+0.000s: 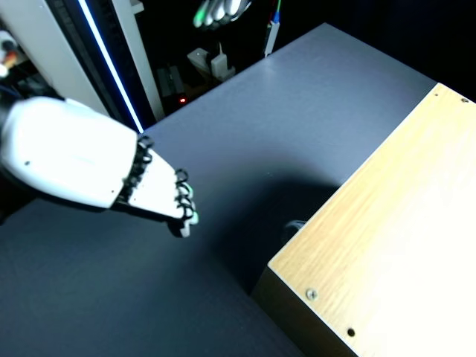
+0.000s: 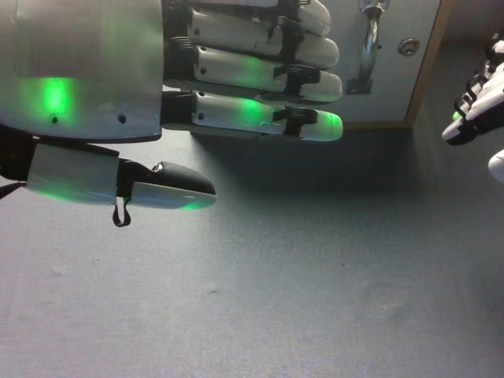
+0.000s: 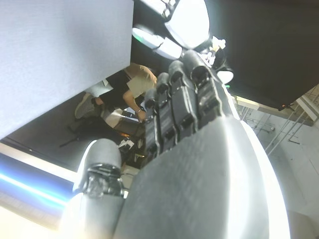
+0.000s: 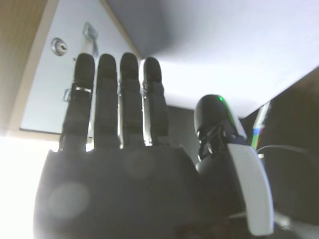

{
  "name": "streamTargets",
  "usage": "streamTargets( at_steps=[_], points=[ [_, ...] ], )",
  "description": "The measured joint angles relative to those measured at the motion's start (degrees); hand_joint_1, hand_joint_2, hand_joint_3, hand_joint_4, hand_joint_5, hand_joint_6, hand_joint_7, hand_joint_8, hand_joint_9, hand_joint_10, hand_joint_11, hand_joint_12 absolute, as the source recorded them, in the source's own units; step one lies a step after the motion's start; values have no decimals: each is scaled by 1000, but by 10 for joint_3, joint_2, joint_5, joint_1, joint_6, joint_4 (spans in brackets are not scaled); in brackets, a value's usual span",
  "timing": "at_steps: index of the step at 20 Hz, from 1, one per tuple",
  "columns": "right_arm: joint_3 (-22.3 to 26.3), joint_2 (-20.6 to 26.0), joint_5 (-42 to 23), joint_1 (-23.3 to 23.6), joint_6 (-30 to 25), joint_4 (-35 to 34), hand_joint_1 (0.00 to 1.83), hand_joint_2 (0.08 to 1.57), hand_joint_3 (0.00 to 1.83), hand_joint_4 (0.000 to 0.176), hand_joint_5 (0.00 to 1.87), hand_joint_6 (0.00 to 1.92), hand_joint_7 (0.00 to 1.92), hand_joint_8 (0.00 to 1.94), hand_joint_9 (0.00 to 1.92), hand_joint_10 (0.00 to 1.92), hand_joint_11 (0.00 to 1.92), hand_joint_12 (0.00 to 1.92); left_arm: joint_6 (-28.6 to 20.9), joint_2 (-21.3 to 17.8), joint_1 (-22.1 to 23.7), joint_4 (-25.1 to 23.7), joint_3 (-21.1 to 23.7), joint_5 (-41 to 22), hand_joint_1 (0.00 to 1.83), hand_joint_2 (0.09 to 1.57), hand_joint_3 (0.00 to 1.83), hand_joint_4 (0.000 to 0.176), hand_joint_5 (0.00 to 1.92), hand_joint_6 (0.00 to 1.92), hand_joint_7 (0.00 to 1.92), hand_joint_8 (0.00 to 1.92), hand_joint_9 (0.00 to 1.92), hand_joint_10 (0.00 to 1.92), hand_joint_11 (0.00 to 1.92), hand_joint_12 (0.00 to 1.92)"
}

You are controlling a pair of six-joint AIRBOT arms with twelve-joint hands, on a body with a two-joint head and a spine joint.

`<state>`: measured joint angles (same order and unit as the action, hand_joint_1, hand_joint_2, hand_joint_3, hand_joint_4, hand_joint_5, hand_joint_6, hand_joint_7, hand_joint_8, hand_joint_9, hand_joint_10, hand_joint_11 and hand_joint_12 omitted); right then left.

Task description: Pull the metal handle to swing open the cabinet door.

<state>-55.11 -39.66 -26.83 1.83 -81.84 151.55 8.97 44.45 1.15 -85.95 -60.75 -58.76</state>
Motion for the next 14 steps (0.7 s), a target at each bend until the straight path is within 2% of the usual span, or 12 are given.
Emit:
streamTargets(
  at_steps=[1, 2, 3, 4, 5, 11, 14],
  points=[
    [-2, 0, 8, -4, -17, 5, 0, 1419, 0, 0, 423, 1, 403, 0, 346, 5, 0, 924, 0, 0, 0, 0, 0, 0, 0, 1499, 0, 0, 261, 0, 283, 0, 253, 3, 0, 574],
    [-2, -2, 12, -5, -60, 37, 0, 1419, 0, 0, 421, 0, 401, 0, 344, 3, 0, 911, 0, 0, 0, 0, 0, 0, 0, 1497, 0, 0, 257, 0, 276, 0, 250, 1, 0, 563],
    [-1, -4, 13, -6, -151, 119, 0, 1418, 0, 0, 407, 0, 388, 0, 335, 0, 0, 889, 0, 0, 0, 0, 0, 0, 0, 1491, 0, 0, 266, 2, 285, 3, 257, 2, 0, 590],
    [-1, -6, 12, -6, -210, 178, 0, 1416, 0, 0, 407, 1, 389, 2, 337, 2, 0, 886, 0, 0, 0, 0, 0, 0, 0, 1489, 0, 0, 275, 4, 293, 4, 262, 3, 0, 611],
    [-7, -6, 13, -6, -240, 190, 0, 1415, 0, 0, 417, 4, 400, 4, 344, 3, 0, 903, 0, 0, 0, 0, 0, 0, 0, 1491, 0, 0, 282, 6, 295, 4, 261, 2, 0, 614],
    [-18, -12, 17, -6, -292, 190, 0, 1438, 8, 0, 408, 0, 390, 0, 334, 0, 0, 915, 0, 0, 0, 0, 0, 0, 0, 1502, 1, 0, 282, 3, 303, 3, 268, 3, 0, 603],
    [-15, -12, 33, -15, -298, 188, 0, 1437, 5, 0, 411, 2, 393, 1, 333, 1, 0, 902, 0, 0, 0, 0, 0, 0, 0, 1499, 0, 0, 288, 3, 313, 4, 280, 5, 0, 627]
  ],
)
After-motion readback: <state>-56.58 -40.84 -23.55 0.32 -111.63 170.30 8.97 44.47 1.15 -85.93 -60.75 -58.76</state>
